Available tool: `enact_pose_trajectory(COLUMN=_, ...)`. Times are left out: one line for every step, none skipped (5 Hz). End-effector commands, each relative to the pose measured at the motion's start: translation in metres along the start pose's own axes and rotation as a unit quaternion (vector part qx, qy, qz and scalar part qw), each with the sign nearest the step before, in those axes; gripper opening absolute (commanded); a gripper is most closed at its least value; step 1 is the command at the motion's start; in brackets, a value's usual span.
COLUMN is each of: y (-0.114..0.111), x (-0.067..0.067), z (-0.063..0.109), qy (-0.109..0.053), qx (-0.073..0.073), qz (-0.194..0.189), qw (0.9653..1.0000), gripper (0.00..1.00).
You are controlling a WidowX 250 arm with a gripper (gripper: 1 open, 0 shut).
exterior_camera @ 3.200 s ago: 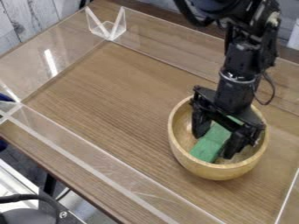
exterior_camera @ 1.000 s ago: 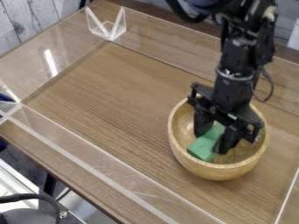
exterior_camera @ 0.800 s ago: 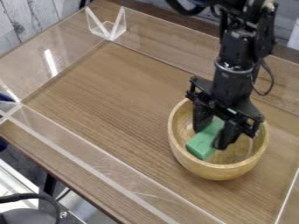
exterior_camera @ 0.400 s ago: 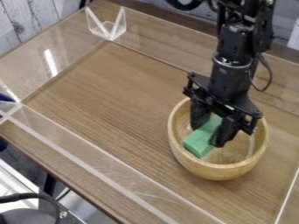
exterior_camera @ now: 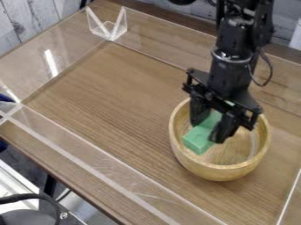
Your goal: Remove the green block from inside the brown bowl and put it on the table
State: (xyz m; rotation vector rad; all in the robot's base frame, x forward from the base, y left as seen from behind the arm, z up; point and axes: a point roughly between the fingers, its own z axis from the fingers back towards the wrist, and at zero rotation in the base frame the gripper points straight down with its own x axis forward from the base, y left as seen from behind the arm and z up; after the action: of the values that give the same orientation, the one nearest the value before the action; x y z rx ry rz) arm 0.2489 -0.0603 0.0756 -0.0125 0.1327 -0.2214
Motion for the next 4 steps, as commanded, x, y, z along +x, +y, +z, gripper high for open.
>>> enact_pose_trajectory(y=0.005, x=0.007, z=0.027, qy=-0.044, qx=0.001, qz=0.007, qw=0.999, gripper=0.0)
enact_pose_trajectory(y=0.011, x=0.005, z=0.031, qy=-0.046, qx=0.002, qz=0.013, qw=0.9989, gripper=0.0)
enact_pose_trajectory(y=0.018, x=0.003, z=0.035, qy=-0.048, qx=0.003, qz=0.021, qw=0.9986, gripper=0.0)
enact_pose_trajectory(y=0.03, x=0.0, z=0.038, qy=-0.048, qx=0.005, qz=0.034, qw=0.9983, gripper=0.0)
